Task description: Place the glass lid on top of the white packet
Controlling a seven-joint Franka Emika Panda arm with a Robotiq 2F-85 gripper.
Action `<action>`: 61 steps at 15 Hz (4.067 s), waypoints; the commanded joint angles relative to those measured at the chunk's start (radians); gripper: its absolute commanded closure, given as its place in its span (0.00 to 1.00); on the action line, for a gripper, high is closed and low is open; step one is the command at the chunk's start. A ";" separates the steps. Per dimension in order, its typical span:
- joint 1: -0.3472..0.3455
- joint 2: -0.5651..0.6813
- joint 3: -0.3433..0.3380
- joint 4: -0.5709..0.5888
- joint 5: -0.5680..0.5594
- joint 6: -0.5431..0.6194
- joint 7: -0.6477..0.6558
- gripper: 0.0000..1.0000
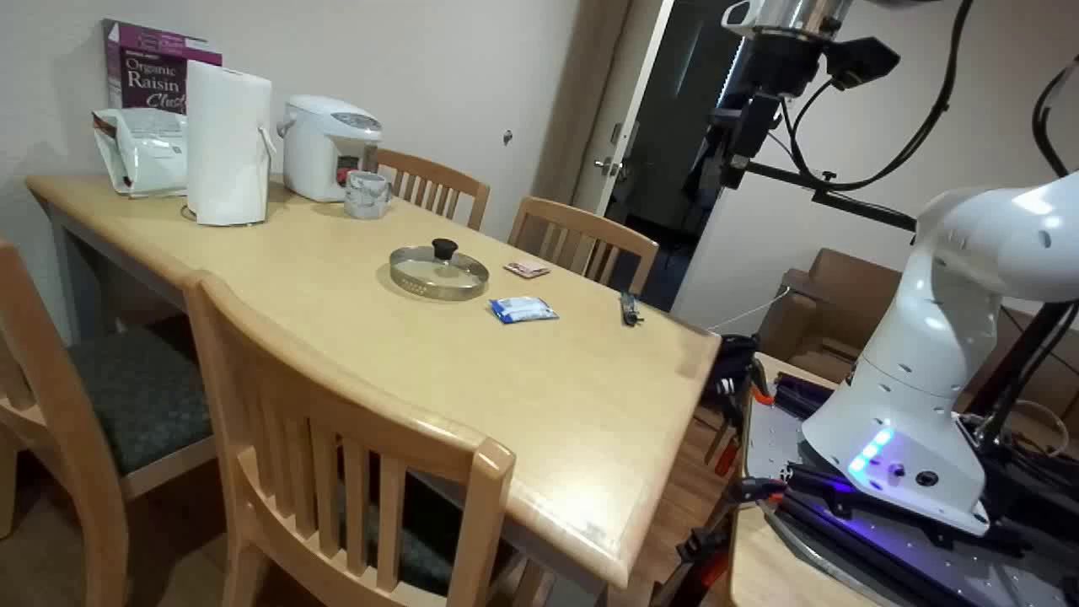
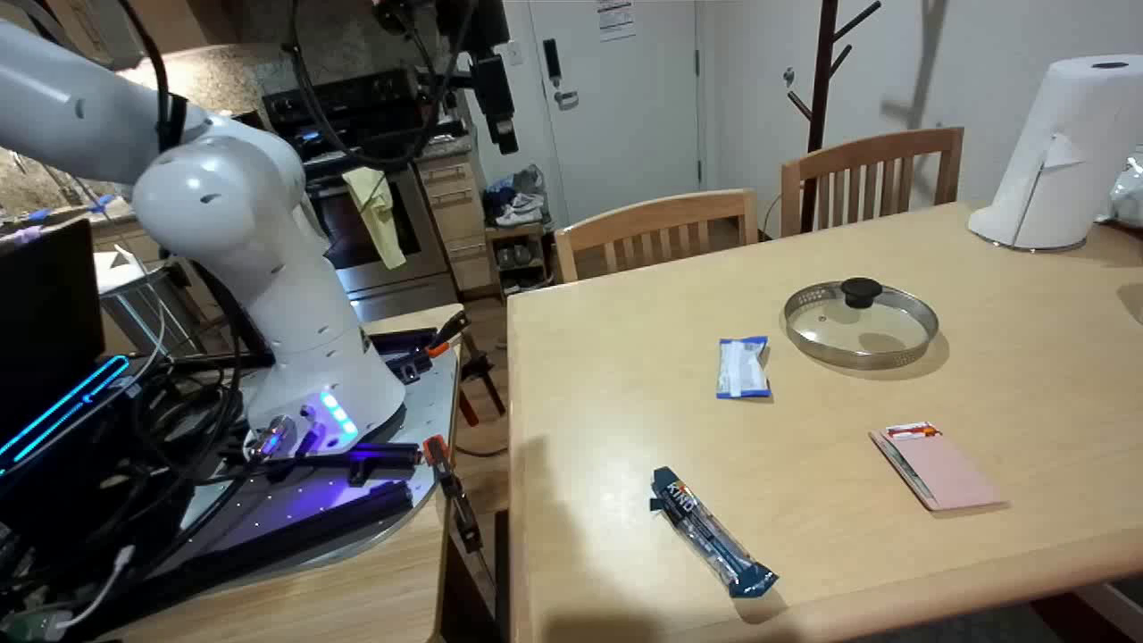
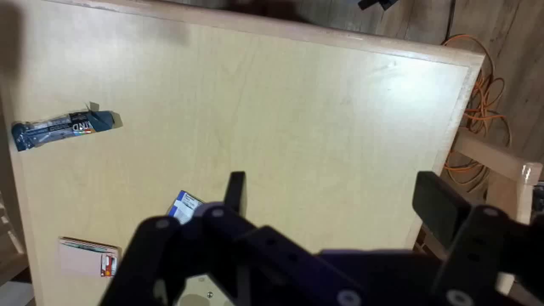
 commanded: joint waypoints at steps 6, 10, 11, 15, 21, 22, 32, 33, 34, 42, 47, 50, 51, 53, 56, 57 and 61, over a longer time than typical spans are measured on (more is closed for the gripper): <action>0.001 0.001 -0.001 0.002 -0.001 -0.002 0.001 0.00; 0.001 0.001 -0.001 0.002 -0.001 -0.002 0.001 0.00; 0.001 0.001 -0.001 0.002 -0.001 -0.002 0.001 0.00; 0.001 0.001 -0.001 0.002 -0.001 -0.002 0.001 0.00; 0.001 0.001 -0.001 0.002 -0.001 -0.002 0.001 0.00; 0.001 0.001 -0.001 0.002 -0.001 -0.002 0.001 0.00; 0.001 0.001 -0.001 0.002 -0.001 -0.002 0.001 0.00; 0.001 0.001 -0.001 0.002 -0.001 -0.002 0.001 0.00; 0.001 0.001 -0.001 0.002 -0.001 -0.002 0.001 0.00; 0.000 -0.001 0.001 0.008 -0.006 -0.004 -0.001 0.00; -0.003 0.024 -0.002 0.039 -0.006 -0.014 -0.003 0.00; -0.006 0.049 -0.008 0.059 -0.007 -0.016 -0.008 0.00; -0.006 0.062 -0.013 0.072 -0.005 -0.021 -0.012 0.00; -0.006 0.089 -0.025 0.098 -0.002 -0.025 -0.023 0.00; -0.008 0.130 -0.042 0.113 -0.001 -0.001 -0.037 0.00; -0.010 0.148 -0.045 0.125 -0.003 0.003 -0.038 0.00; -0.014 0.232 -0.056 0.170 -0.014 0.038 -0.055 0.00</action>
